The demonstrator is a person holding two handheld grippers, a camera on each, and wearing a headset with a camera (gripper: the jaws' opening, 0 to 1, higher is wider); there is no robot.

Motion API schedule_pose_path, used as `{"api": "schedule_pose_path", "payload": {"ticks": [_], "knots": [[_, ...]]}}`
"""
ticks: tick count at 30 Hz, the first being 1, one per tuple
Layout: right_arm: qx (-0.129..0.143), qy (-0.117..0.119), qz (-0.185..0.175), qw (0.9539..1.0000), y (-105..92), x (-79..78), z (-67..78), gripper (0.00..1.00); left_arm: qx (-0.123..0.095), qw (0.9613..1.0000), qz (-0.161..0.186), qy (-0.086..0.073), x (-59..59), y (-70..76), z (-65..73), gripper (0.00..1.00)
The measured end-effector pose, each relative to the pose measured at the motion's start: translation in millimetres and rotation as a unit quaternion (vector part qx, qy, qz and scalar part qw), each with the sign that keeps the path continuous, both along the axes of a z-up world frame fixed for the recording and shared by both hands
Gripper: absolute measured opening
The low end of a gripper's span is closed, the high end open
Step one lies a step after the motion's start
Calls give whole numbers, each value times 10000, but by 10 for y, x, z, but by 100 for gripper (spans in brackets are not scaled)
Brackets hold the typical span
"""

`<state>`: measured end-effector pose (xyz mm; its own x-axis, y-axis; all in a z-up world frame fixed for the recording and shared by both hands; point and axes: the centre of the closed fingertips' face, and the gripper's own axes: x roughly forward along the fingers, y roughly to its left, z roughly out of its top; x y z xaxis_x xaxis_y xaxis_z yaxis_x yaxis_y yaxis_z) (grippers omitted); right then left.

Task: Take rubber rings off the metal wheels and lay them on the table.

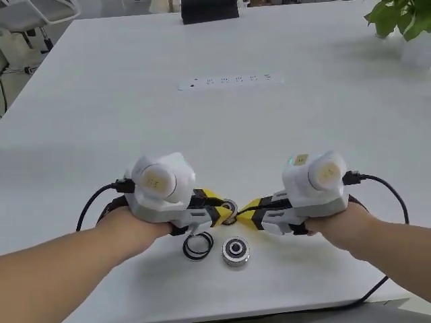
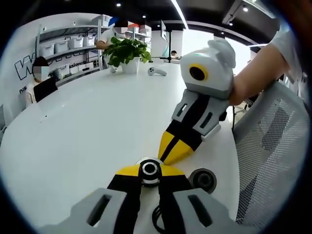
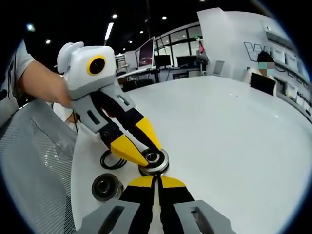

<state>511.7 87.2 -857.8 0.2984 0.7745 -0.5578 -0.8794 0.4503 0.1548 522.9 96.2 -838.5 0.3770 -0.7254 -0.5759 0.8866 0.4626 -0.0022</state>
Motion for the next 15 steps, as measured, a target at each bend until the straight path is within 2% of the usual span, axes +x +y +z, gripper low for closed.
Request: {"api": "schedule_pose_path", "payload": {"ticks": [7,9,12,15], "knots": [[200,307,-286,9989,-21,25,-3,0,8,10000,20,-16,4,-1,-3,8],[343,424,-436,9976,-34,50,12,0,8,10000,16,-15,1,-4,-3,8],[417,506,-534,9964,-63,63,26,0,22,10000,26,-18,4,-7,-4,7],[588,681,-714,9934,-85,72,40,0,27,10000,39,-24,-5,-13,-2,7]]}}
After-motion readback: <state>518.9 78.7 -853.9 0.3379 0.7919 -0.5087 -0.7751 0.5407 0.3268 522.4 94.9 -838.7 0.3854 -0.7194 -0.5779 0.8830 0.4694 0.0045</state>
